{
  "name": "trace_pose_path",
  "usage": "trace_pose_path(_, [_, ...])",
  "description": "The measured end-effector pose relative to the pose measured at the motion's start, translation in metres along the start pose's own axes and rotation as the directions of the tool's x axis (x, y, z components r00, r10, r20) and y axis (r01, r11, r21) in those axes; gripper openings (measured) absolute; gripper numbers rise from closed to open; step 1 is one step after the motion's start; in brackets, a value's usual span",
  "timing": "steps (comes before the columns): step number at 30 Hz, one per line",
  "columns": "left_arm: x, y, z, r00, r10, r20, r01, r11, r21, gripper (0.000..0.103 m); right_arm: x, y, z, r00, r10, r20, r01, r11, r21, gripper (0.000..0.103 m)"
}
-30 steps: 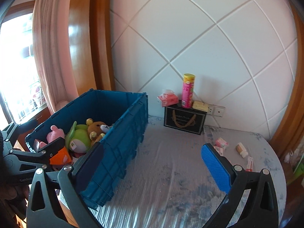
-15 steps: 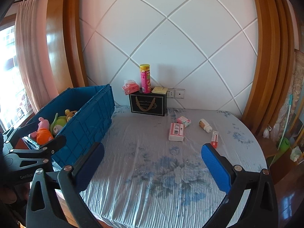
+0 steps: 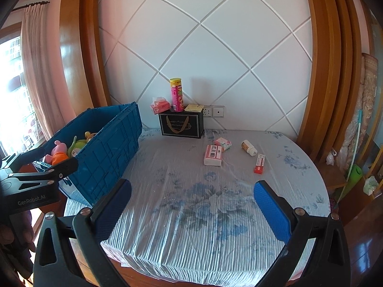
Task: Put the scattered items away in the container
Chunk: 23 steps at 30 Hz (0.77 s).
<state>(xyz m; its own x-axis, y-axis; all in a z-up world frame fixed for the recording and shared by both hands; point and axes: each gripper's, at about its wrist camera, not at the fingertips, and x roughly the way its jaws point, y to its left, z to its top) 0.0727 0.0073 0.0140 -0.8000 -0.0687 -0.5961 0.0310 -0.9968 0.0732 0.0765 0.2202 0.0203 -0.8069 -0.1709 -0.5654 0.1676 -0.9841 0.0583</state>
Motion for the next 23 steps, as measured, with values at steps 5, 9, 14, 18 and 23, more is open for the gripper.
trace_pose_path(5, [-0.005,-0.003,0.001,0.999,-0.030,0.011,0.030,1.000,-0.004,0.102,-0.007,0.001,0.001,1.000,-0.004,0.006,0.004,1.000,0.005,0.103])
trace_pose_path(9, [-0.009,-0.002,0.002,0.999,-0.033,0.033,0.034,0.999,-0.026,0.102,-0.007,0.004,0.000,1.000,-0.006,0.002,0.006,1.000,0.001,0.103])
trace_pose_path(14, [-0.013,-0.004,0.004,0.998,0.001,0.056,-0.001,1.000,0.005,0.102,-0.007,0.008,-0.001,1.000,-0.008,-0.002,0.008,1.000,0.004,0.103])
trace_pose_path(18, [-0.020,-0.004,0.005,0.995,0.028,0.093,-0.031,0.999,0.031,0.102,-0.008,0.010,0.001,1.000,-0.010,0.004,0.010,1.000,0.002,0.103])
trace_pose_path(23, [-0.019,-0.002,0.006,0.996,0.016,0.083,-0.018,0.999,0.029,0.102,-0.010,0.016,0.003,1.000,-0.016,0.012,0.016,1.000,0.002,0.103])
